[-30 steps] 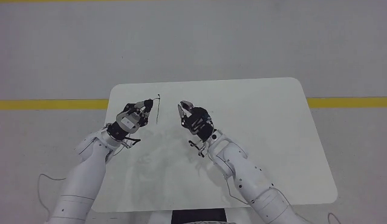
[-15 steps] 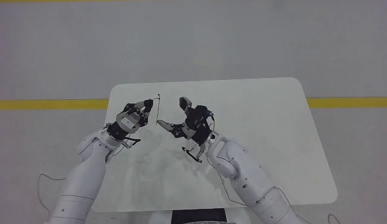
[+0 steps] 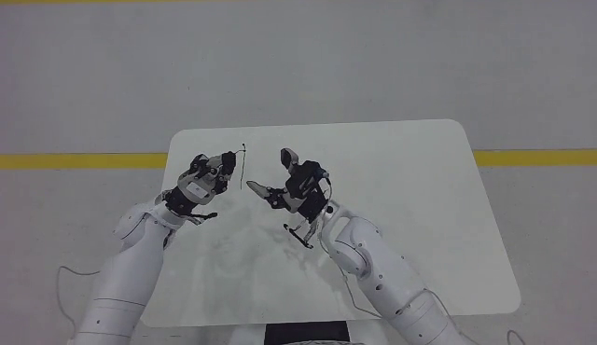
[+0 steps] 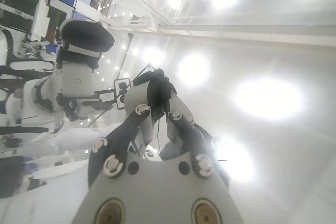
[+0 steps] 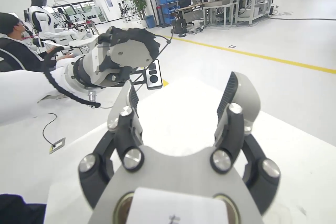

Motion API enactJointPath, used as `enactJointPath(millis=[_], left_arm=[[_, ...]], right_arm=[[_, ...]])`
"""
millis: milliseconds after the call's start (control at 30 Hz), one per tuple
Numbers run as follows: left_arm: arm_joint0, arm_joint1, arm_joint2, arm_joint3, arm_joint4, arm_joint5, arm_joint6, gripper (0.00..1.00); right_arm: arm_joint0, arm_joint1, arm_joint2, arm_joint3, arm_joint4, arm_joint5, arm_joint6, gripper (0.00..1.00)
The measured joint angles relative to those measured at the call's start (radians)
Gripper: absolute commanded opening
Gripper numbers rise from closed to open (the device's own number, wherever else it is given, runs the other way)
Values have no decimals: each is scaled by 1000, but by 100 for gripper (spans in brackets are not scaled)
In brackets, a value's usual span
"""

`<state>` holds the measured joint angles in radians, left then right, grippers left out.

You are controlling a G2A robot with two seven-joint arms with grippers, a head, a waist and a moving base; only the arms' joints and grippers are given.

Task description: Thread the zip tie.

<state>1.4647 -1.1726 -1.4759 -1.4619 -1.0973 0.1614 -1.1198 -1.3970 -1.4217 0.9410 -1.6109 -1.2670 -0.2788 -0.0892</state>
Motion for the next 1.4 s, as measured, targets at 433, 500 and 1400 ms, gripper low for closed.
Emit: enactJointPath(millis=[433, 500, 1400], left_arm=[[-22, 0, 11, 21, 40, -128, -42, 0], [-22, 1, 13, 25, 54, -158, -49, 0], [-20, 13, 27, 37, 69, -198, -53, 0]], right_arm=[[-8, -1, -1, -7, 54, -3, 19, 100], [-7, -2, -4, -7, 88, -12, 37, 100], [34, -13, -63, 27, 228, -41, 117, 36]])
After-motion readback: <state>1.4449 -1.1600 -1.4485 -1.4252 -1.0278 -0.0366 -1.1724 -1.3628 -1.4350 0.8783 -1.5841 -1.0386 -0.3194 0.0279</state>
